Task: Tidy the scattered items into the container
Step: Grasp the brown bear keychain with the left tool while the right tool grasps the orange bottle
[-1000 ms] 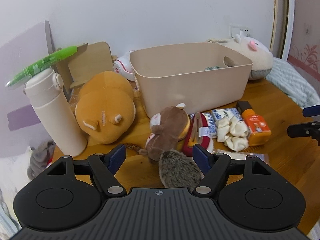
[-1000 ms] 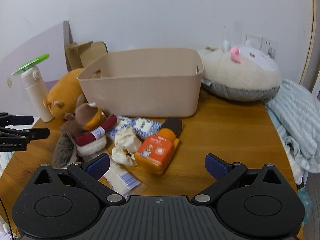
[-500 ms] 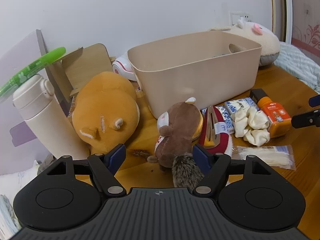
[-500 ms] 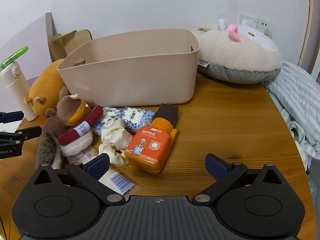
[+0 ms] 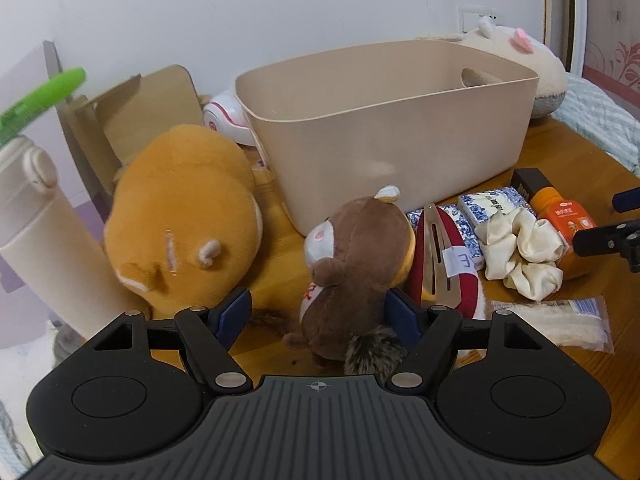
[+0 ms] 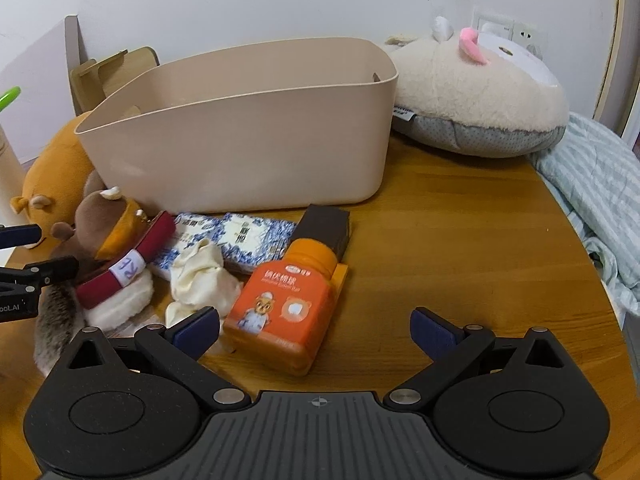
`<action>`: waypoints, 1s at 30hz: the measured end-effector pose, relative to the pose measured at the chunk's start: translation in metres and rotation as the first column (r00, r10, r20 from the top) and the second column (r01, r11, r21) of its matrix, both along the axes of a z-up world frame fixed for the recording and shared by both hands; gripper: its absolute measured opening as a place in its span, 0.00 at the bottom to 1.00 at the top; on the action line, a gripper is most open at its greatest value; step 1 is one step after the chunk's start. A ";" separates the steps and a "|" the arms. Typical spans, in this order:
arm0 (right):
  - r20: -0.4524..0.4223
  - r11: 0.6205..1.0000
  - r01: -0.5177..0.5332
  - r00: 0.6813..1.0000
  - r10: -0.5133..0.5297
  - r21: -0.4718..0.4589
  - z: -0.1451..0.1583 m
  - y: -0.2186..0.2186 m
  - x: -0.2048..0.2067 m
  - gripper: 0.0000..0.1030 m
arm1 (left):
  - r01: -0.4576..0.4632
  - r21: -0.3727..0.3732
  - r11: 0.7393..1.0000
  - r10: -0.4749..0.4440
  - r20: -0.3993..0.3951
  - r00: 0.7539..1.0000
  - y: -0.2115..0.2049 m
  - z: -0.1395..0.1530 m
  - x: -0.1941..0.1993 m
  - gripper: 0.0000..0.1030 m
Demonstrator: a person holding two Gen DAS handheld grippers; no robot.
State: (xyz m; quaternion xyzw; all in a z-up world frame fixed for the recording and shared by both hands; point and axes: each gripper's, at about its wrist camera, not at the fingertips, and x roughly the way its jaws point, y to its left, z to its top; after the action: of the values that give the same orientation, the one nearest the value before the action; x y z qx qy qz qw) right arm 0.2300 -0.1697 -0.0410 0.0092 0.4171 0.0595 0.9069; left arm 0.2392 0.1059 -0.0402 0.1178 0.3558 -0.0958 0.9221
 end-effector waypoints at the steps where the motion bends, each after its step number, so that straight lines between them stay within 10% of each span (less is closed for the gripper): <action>1: -0.002 1.000 0.001 1.000 -0.001 -0.005 -0.001 0.000 0.002 1.00 | 0.003 -0.004 1.000 -0.003 -0.004 1.000 -0.001 -0.001 0.002 0.73; 21: -0.077 0.999 0.040 0.996 -0.040 -0.013 -0.022 0.004 0.027 0.99 | -0.011 -0.054 0.999 0.006 -0.100 0.995 -0.004 -0.022 0.032 0.72; 30: -0.077 0.999 0.036 0.996 -0.039 -0.039 -0.026 0.002 0.024 0.90 | -0.031 -0.134 0.991 0.009 -0.161 0.987 0.003 -0.027 0.043 0.54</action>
State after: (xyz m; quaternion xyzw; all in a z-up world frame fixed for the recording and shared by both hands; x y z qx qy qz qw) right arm 0.2543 -0.1676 -0.0672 0.0021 0.4529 0.0342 0.8909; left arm 0.2818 0.1087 -0.0673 0.0430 0.4226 -0.1194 0.8974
